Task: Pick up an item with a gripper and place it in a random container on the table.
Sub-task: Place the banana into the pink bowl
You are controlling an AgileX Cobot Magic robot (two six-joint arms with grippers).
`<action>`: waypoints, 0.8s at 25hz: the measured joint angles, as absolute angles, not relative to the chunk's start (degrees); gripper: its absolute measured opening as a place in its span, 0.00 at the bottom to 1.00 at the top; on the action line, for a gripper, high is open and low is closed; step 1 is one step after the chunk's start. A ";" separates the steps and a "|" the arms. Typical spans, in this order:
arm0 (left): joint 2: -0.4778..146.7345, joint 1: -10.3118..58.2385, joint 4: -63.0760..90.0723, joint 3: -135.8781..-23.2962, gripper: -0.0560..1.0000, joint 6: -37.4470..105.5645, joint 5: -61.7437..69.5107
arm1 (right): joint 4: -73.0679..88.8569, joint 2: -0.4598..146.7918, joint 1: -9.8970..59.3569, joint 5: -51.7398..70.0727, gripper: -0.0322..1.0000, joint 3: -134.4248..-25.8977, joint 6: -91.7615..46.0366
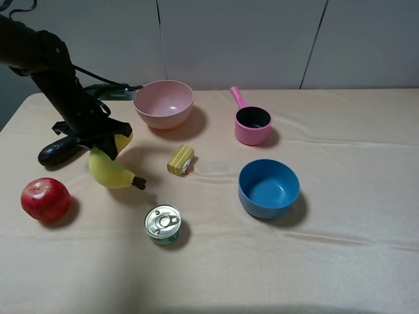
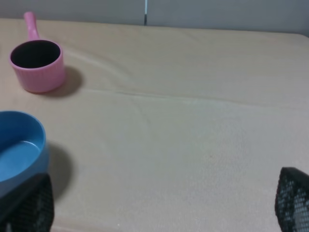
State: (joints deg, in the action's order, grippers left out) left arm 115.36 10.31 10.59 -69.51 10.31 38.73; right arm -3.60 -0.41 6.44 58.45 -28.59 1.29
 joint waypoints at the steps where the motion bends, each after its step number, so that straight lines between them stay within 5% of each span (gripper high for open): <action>1: 115.36 10.31 10.59 -70.05 0.23 10.31 39.51 | -3.60 -0.41 6.44 58.45 0.70 -28.59 1.29; 20: 115.38 12.31 10.27 -87.29 0.23 9.05 57.63 | -3.60 -0.41 6.44 58.45 0.70 -28.59 1.29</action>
